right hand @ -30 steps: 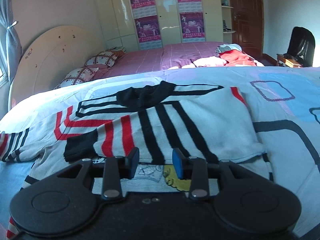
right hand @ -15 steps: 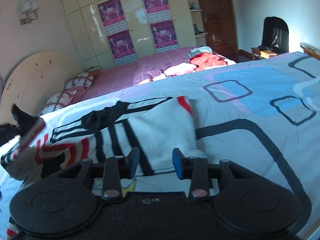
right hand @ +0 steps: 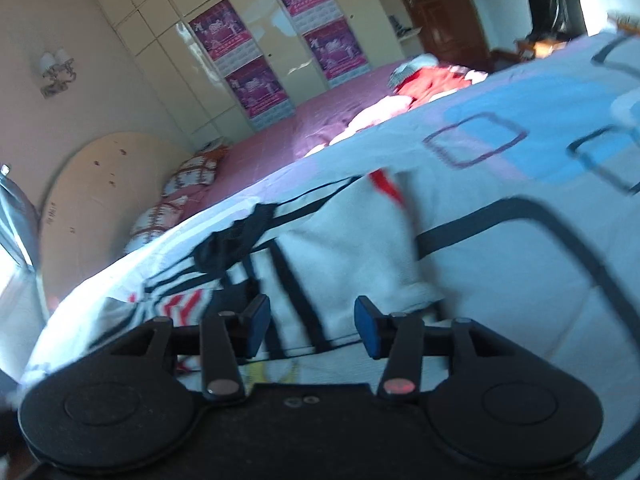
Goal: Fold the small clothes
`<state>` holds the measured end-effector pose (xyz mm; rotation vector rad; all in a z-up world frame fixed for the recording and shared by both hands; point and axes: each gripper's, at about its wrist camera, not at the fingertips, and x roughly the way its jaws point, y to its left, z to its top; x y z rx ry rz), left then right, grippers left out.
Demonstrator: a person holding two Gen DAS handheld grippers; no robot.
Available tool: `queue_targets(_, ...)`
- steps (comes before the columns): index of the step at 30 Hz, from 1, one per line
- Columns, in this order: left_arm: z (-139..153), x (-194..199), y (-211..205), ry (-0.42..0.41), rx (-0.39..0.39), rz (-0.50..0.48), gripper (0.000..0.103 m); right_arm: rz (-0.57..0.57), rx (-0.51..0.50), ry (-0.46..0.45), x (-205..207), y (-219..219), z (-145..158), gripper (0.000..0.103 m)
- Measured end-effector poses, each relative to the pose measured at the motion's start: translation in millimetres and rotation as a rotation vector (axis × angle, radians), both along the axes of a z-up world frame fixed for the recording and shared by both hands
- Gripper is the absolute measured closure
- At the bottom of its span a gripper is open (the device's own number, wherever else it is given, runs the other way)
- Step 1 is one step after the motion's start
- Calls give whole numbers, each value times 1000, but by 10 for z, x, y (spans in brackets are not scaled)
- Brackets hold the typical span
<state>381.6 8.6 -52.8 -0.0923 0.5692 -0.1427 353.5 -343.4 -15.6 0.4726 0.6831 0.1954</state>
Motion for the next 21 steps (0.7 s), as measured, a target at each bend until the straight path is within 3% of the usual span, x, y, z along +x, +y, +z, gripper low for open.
queue_targets(3, -138, -165, 553, -12, 56, 146, 37, 48, 117, 56, 226, 205, -175, 56)
queue_targets(5, -256, -227, 869, 30, 53, 219, 37, 67, 186, 101, 394, 359, -322, 56)
queue_targets(9, -486, 6, 1173, 57, 71, 229, 37, 61, 267, 176, 689, 618, -559, 57)
queue_targets(11, -575, 174, 1204, 66, 85, 202, 37, 64, 215, 162, 788, 780, -535, 60)
queue_targets(12, -600, 239, 1205, 67, 89, 196, 37, 71, 164, 152, 827, 871, -496, 72)
queue_targets(13, -625, 338, 1182, 67, 90, 185, 37, 76, 102, 149, 850, 945, -460, 94)
queue_targets(15, -706, 476, 1181, 109, 120, 182, 37, 92, 14, 115, 861, 1072, -355, 96)
queue_targets(18, -786, 525, 1211, 105, 82, 176, 37, 102, -67, -56, 692, 1061, 23, 97)
queue_targets(21, -827, 495, 1240, 93, 58, 178, 37, 29, -124, -152, 556, 833, 285, 97)
